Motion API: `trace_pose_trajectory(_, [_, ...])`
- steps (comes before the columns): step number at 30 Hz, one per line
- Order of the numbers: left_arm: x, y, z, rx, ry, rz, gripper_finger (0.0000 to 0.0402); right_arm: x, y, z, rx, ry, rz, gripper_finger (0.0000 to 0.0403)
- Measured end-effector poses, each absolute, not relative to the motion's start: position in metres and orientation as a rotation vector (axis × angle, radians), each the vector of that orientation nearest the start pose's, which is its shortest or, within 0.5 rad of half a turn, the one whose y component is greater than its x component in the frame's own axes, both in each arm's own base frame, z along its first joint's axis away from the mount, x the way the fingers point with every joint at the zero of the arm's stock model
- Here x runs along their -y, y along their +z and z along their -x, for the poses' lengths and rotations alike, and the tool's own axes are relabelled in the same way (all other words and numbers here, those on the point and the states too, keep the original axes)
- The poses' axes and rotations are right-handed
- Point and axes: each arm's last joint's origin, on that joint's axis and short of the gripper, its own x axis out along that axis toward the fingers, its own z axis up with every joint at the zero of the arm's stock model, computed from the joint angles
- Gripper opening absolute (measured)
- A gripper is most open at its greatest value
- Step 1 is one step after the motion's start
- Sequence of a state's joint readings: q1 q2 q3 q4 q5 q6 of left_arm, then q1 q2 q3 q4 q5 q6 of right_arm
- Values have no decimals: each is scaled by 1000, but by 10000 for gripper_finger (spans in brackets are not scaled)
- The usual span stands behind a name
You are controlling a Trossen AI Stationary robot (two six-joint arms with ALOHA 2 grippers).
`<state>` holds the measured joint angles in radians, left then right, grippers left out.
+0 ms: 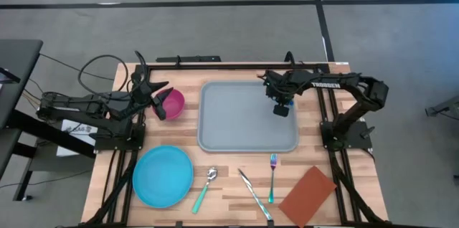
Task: Set up tray
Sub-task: Put the blue cup on the tray
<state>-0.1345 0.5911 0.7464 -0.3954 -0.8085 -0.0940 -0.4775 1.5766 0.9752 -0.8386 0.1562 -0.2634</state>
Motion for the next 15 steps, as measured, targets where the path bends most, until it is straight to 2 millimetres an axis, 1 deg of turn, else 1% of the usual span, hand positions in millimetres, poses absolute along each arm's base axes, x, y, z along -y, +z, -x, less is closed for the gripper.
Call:
trace_pose_trajectory(6, [-5,326,-120,-192,680,-24,119,135,185,-237,-1460,-350,-27,59])
trace_pose_trajectory(15, [-5,326,-120,-192,681,-10,119,138,185,-235,-1457,-359,-35,84])
